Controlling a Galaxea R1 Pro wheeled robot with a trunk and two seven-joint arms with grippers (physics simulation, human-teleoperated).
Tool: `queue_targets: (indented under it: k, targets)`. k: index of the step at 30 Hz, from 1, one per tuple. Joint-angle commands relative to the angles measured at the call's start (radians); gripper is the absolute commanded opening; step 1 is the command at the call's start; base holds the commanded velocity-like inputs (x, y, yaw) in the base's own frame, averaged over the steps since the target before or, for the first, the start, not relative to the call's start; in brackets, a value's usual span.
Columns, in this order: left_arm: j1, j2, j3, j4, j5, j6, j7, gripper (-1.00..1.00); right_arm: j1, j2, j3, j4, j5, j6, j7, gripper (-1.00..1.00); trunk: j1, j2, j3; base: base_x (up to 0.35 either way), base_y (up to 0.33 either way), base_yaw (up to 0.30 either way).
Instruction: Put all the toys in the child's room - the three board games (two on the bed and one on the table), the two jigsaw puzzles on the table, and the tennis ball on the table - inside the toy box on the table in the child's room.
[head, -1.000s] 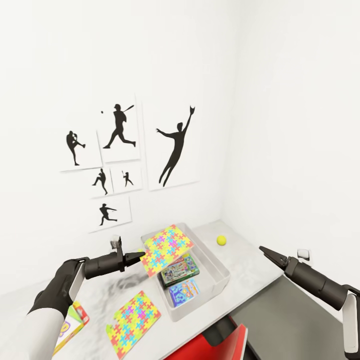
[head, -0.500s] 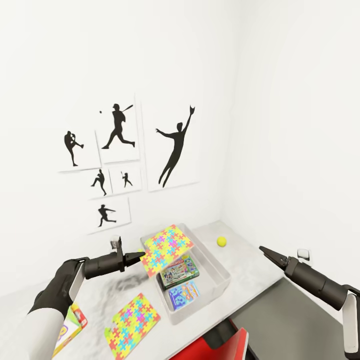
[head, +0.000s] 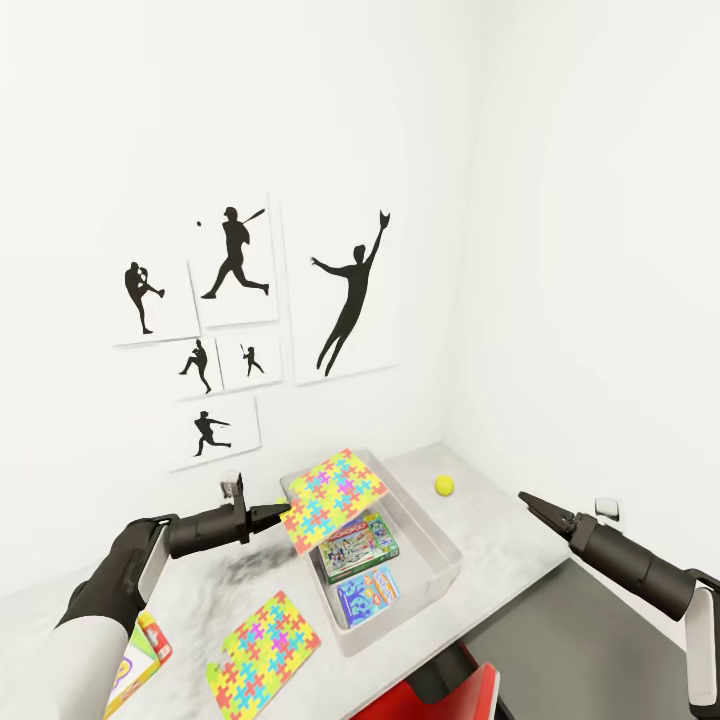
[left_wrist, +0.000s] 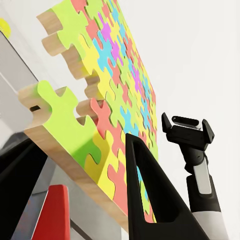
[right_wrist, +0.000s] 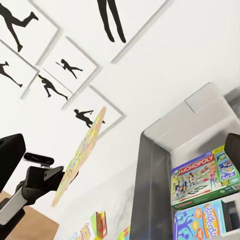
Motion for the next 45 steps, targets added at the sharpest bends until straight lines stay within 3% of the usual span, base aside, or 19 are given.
queue_targets:
  k: [1,13,20,22,28,31,37,45]
  targets:
    - [0.000,0.000,0.000,0.000,0.002,0.009,-0.002,-1.00,0.000,0.000,-0.001,0.000,-0.003,0.006,0.001,1.00,0.000,-0.001,0.000,0.000,0.000,0.000]
    - [0.000,0.001,0.002,0.001,0.000,0.009,0.001,-1.00,0.000,0.000,0.000,0.000,-0.001,0.006,-0.002,1.00,0.000,-0.001,0.000,0.000,0.000,0.000]
    - [-0.001,-0.003,0.006,0.002,-0.001,0.012,0.017,-1.00,0.000,-0.001,0.001,0.000,0.000,0.008,-0.071,1.00,0.000,-0.001,0.000,0.000,0.000,0.000]
    - [-0.010,-0.014,0.005,0.002,0.000,0.013,0.069,-1.00,0.000,-0.001,0.001,0.000,0.000,0.010,-0.104,1.00,0.000,-0.001,0.000,0.000,0.000,0.000]
    - [-0.131,-0.060,0.005,0.044,0.007,0.015,0.318,-1.00,-0.001,-0.002,0.000,-0.001,-0.002,0.013,-0.135,1.00,0.000,-0.001,0.000,0.000,0.000,0.000]
    - [-0.150,-0.073,0.005,0.085,0.010,0.000,0.362,-1.00,-0.001,-0.002,-0.001,0.000,-0.003,0.012,-0.137,1.00,0.000,-0.001,0.000,0.000,0.000,0.000]
    - [-0.159,-0.116,0.004,0.165,0.008,-0.090,0.407,-1.00,-0.001,-0.002,-0.005,0.001,-0.013,0.016,-0.136,1.00,0.000,-0.001,0.000,0.000,0.000,0.000]
    - [-0.161,-0.125,0.005,0.212,0.010,-0.113,0.443,-1.00,-0.001,-0.003,-0.008,0.001,-0.019,0.016,-0.129,1.00,0.000,-0.001,0.000,0.000,0.000,0.000]
